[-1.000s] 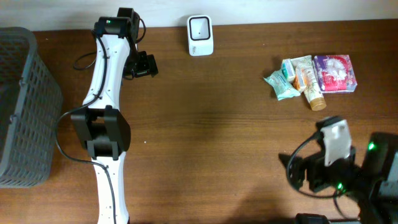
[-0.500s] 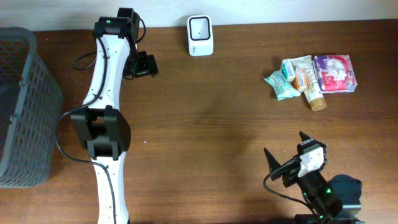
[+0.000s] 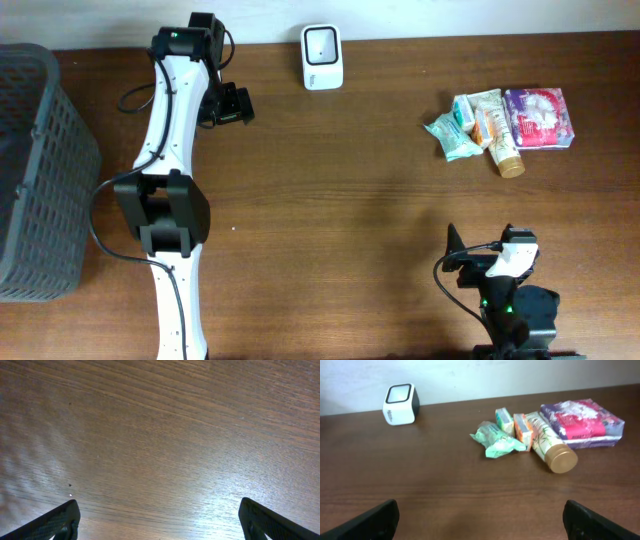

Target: Scan the item barcode

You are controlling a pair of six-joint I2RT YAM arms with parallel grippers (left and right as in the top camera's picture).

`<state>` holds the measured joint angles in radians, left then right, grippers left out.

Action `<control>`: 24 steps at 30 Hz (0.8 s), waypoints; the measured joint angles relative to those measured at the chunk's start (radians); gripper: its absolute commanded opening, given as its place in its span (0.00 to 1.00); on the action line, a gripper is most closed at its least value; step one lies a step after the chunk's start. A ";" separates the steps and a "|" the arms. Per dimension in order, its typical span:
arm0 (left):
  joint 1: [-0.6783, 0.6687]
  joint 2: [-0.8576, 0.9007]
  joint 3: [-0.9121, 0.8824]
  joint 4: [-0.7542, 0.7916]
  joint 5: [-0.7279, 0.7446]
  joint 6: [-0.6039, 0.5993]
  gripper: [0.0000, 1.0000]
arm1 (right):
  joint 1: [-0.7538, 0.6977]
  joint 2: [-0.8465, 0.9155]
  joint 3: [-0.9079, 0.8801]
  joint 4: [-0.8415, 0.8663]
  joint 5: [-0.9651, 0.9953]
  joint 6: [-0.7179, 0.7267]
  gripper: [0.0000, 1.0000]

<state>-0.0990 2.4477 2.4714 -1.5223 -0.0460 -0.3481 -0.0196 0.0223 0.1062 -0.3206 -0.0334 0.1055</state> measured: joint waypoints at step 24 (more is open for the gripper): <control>0.000 0.000 0.000 0.000 0.000 0.000 0.99 | 0.001 -0.010 -0.092 0.244 -0.008 -0.079 0.99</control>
<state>-0.0990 2.4477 2.4714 -1.5227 -0.0460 -0.3481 -0.0189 0.0128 0.0147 -0.0765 -0.0410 0.0265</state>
